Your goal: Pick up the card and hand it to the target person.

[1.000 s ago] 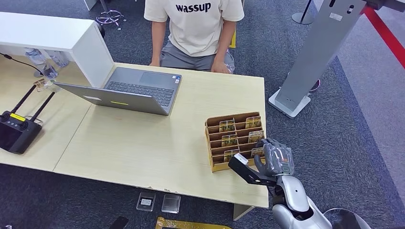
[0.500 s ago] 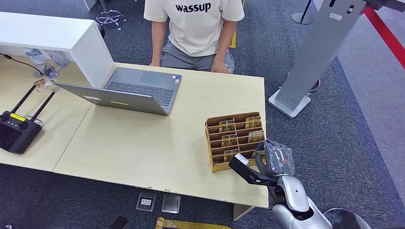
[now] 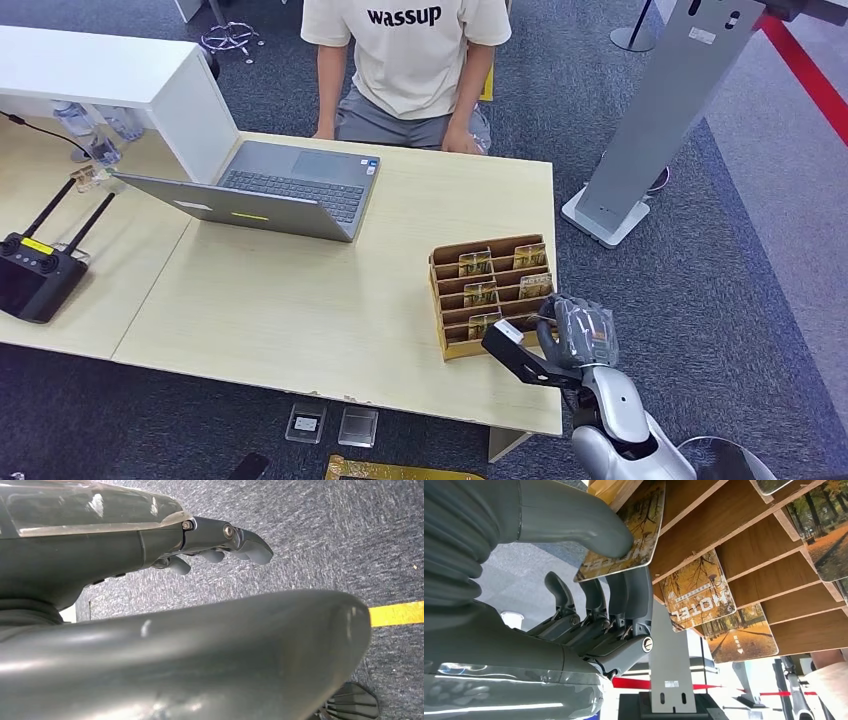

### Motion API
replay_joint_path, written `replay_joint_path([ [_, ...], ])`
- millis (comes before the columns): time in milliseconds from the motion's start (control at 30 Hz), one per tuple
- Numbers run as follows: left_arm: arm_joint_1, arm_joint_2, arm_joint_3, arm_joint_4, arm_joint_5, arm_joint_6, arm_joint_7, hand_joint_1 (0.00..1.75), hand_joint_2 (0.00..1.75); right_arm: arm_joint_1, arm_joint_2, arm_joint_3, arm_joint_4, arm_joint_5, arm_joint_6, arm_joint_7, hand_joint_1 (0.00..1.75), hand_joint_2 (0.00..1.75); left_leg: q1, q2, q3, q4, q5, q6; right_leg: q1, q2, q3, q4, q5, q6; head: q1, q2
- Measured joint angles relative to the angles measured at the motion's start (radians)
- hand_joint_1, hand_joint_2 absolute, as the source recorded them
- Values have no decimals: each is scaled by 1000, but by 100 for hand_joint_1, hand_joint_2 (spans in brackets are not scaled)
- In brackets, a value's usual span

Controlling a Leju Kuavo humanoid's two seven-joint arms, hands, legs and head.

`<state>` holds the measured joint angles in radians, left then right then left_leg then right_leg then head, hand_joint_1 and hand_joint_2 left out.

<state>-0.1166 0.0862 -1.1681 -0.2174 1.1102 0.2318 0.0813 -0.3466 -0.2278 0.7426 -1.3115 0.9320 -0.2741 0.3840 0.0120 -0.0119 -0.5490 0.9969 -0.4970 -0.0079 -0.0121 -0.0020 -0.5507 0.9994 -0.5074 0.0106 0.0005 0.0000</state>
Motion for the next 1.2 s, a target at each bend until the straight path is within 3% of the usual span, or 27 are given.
replay_joint_path([
  [33, 0, 0, 0, 0, 1, -3, -3, 0, 0, 0, 0, -1, 0, 0, 0, -1, 153, 175, 0, 0, 0, 0, 0, 0, 0, 0, 0, 0, 0, 0, 0, 0],
  [167, -2, 0, 0, 0, 2, -14, -34, 0, 175, 0, 0, -4, 1, 1, 0, -6, 150, 175, 0, 0, 0, 0, 0, 0, 0, 0, 0, 0, 0, 0, 0, 0],
  [467, -6, 0, 0, 0, 1, -19, -66, 0, 175, -1, 0, -9, 2, -51, -1, -44, 150, 175, 0, 0, 0, 0, 0, 0, 0, 0, 0, 0, 0, 0, 0, 0],
  [667, -4, 1, 0, 0, 3, -22, -61, 0, 175, -5, -2, -41, -27, -403, 40, -158, 150, 175, 0, 0, 0, 0, 0, 0, 0, 0, 0, 0, 0, 0, 1, 0],
  [767, -3, 3, 0, 0, 5, -24, -60, 0, 175, -13, -15, -61, -77, -483, 41, -172, 150, 175, 0, 0, 0, 0, 0, 0, 0, 0, 0, 0, 0, 0, 0, 0],
  [1033, 3, 5, 0, 0, 7, -27, -62, 0, 175, -49, -83, -119, -319, -434, -5, -136, 150, 175, 0, 0, 0, 0, 0, 0, 0, 0, 0, 0, 0, 0, 1, 0],
  [1200, 1, 5, 0, 0, 6, -24, -51, 0, 175, -52, -86, -120, -423, -377, -41, -177, 150, 175, 0, 0, 0, 0, 0, 0, 0, 0, 0, 0, 0, 0, -1, 0],
])
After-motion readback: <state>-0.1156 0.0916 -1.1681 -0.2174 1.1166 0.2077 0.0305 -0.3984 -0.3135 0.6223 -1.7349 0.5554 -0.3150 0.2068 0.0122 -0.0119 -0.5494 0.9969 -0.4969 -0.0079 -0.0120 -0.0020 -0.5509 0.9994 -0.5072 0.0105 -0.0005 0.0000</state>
